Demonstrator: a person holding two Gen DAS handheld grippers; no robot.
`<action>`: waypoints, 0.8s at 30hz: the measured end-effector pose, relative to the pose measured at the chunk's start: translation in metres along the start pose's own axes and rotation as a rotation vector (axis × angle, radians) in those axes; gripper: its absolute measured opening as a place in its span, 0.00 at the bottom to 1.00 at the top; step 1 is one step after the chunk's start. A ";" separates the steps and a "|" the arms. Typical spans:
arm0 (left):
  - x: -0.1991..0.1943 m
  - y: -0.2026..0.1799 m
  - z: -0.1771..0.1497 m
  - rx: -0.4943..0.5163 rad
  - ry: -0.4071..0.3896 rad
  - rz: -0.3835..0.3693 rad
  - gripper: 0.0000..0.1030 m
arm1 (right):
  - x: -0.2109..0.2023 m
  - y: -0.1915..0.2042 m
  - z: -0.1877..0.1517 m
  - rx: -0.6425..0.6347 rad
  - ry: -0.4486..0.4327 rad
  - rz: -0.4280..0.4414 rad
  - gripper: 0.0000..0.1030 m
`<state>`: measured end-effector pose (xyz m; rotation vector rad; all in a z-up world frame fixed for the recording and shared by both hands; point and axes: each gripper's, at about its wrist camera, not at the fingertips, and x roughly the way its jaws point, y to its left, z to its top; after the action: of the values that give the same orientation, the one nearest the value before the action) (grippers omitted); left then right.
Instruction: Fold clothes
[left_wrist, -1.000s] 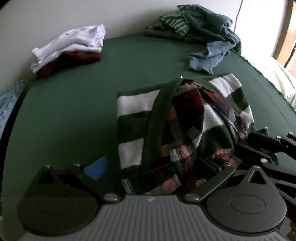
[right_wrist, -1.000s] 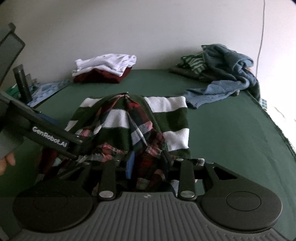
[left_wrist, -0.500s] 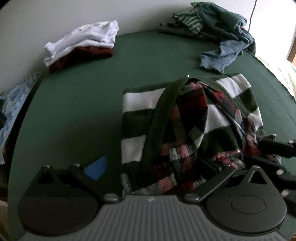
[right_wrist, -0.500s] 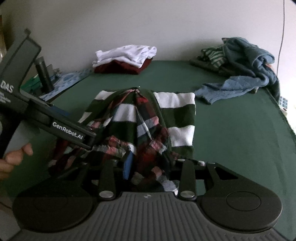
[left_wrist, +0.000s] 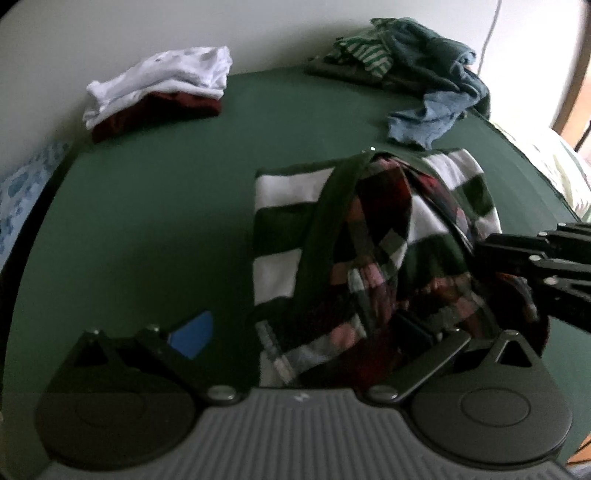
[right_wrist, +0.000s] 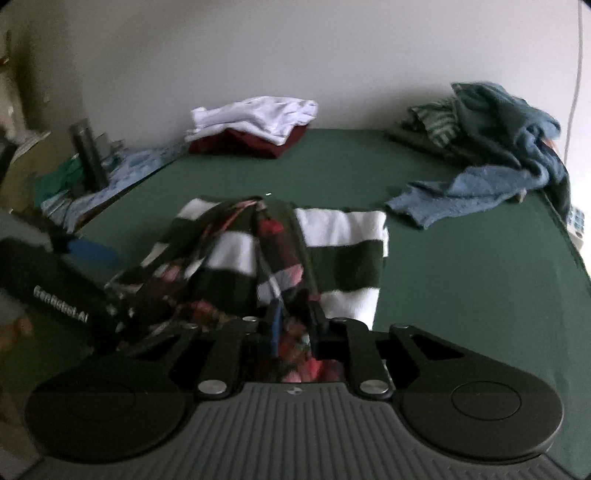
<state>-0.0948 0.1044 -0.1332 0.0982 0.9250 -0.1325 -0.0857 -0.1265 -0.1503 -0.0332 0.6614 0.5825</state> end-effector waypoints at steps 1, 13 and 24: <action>-0.003 0.000 -0.002 0.015 -0.004 -0.002 0.99 | -0.007 -0.002 -0.001 0.010 -0.008 0.015 0.15; -0.018 0.017 -0.030 0.005 0.049 -0.072 0.99 | -0.033 -0.022 -0.025 0.120 0.044 -0.023 0.47; -0.014 -0.003 -0.034 0.045 0.043 -0.054 0.99 | -0.022 -0.023 -0.024 0.210 0.057 0.059 0.21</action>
<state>-0.1302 0.1073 -0.1421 0.1179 0.9676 -0.2021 -0.1013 -0.1618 -0.1599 0.1673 0.7783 0.5677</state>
